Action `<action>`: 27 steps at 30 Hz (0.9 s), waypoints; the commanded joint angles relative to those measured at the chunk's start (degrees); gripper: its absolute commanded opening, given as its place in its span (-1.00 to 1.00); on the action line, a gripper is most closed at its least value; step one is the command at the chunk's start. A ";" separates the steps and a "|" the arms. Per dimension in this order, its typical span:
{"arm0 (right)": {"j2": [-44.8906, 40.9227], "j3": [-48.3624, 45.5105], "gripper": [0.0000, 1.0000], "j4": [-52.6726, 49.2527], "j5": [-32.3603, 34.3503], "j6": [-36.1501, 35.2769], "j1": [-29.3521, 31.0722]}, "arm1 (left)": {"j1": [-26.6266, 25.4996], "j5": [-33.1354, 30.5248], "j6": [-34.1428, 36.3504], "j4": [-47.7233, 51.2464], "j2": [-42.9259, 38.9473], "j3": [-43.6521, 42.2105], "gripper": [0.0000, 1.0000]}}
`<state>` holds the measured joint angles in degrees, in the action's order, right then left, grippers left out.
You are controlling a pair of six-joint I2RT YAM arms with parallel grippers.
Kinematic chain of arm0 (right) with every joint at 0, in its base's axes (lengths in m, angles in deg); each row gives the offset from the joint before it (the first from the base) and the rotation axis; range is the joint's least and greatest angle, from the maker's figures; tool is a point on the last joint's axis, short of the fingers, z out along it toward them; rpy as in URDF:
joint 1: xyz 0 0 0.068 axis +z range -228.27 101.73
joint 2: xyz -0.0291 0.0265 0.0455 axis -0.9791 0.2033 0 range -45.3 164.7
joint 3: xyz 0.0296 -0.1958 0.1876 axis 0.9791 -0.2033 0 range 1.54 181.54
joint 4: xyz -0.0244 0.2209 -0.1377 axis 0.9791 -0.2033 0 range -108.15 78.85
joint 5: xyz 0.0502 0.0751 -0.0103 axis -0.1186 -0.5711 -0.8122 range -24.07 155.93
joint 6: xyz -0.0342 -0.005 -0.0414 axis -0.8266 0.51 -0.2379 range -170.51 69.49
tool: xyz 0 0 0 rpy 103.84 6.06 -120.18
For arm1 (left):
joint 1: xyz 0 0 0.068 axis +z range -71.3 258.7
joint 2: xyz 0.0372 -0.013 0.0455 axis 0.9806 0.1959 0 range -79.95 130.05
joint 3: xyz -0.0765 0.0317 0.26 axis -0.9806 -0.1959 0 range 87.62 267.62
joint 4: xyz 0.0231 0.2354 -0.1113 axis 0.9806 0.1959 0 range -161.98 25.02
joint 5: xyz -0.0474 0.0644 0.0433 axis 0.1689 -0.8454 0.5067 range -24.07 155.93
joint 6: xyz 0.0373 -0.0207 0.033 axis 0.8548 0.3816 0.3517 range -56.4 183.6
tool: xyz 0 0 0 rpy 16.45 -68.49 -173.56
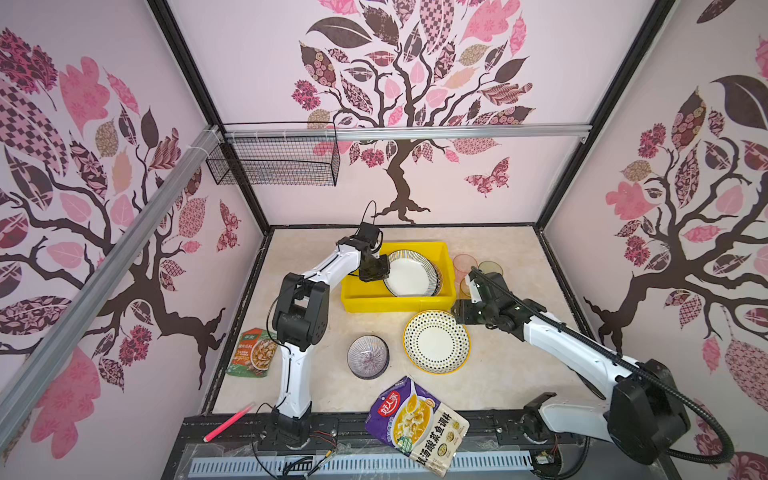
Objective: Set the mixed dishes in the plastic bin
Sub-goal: 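Lower the striped plate into the yellow bin onto the patterned plate with left gripper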
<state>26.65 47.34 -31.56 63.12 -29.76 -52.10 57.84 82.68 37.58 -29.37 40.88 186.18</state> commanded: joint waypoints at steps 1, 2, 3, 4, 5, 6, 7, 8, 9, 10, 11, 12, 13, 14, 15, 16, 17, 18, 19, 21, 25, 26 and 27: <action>1.11 2.28 0.33 -1.04 -0.26 0.33 0.02 | -0.54 0.83 -0.08 -1.44 0.96 1.34 -0.78; 1.12 2.20 0.33 -1.04 -0.31 0.34 0.07 | -0.58 0.82 -0.16 -1.32 0.98 1.36 -0.77; 1.17 2.25 0.33 -1.04 -0.39 0.43 0.08 | -0.58 0.78 -0.17 -1.32 1.07 1.32 -0.75; 1.12 2.19 0.33 -1.04 -0.40 0.47 0.07 | -0.58 0.82 -0.17 -1.14 1.14 1.37 -0.73; 1.08 2.19 0.33 -1.09 -0.45 0.47 0.07 | -0.60 0.74 -0.19 -1.04 1.17 1.37 -0.71; 1.02 2.21 0.33 -1.11 -0.44 0.52 0.05 | -0.67 0.66 -0.26 -1.03 1.16 1.28 -0.69; 1.02 2.10 0.33 -1.13 -0.54 0.52 0.04 | -0.67 0.65 -0.26 -0.96 1.08 1.27 -0.68; 0.96 2.15 0.33 -1.13 -0.58 0.54 0.02 | -0.67 0.56 -0.26 -0.83 1.11 1.28 -0.66; 0.87 2.10 0.33 -1.13 -0.53 0.60 0.06 | -0.66 0.47 -0.26 -0.70 1.07 1.27 -0.65; 0.87 2.03 0.34 -1.21 -0.53 0.60 0.07 | -0.67 0.39 -0.26 -0.64 1.02 1.19 -0.63; 0.82 2.01 0.33 -1.22 -0.60 0.60 0.06 | -0.67 0.31 -0.26 -0.64 0.99 1.13 -0.63; 0.81 1.95 0.33 -1.30 -0.53 0.68 0.02 | -0.67 0.21 -0.26 -0.67 0.90 1.08 -0.63; 0.76 1.92 0.34 -1.31 -0.58 0.69 0.02 | -0.67 0.21 -0.26 -0.68 0.82 1.00 -0.62; 0.74 2.00 0.34 -1.31 -0.55 0.83 0.09 | -0.67 0.21 -0.17 -0.66 0.87 1.01 -0.62; 0.74 1.92 0.34 -1.33 -0.60 0.83 0.03 | -0.67 0.21 -0.15 -0.61 0.82 1.02 -0.62; 0.67 1.91 0.34 -1.31 -0.62 0.87 0.05 | -0.67 0.21 -0.17 -0.55 0.81 1.01 -0.61; 0.68 1.90 0.34 -1.31 -0.62 0.87 0.02 | -0.67 0.21 -0.09 -0.55 0.89 0.88 -0.61; 0.73 1.88 0.34 -1.31 -0.64 0.95 0.02 | -0.67 0.21 -0.08 -0.50 0.82 0.89 -0.61; 0.70 1.93 0.34 -1.31 -0.68 0.96 0.05 | -0.67 0.30 -0.08 -0.51 0.81 0.88 -0.61; 0.74 1.92 0.34 -1.32 -0.73 0.96 0.03 | -0.67 0.37 0.01 -0.50 0.84 0.84 -0.61; 0.91 1.84 0.35 -1.33 -0.82 0.96 0.02 | -0.67 0.38 0.18 -0.42 0.89 0.84 -0.61; 0.85 1.86 0.35 -1.39 -0.84 0.96 0.07 | -0.67 0.42 0.18 -0.35 0.94 0.88 -0.61; 1.00 1.84 0.35 -1.46 -0.95 0.97 0.04 | -0.67 0.46 0.18 -0.30 0.89 0.90 -0.60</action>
<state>26.65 47.34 -31.73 62.66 -29.28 -52.10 57.45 82.70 37.03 -29.31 41.85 186.18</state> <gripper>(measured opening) 0.673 0.197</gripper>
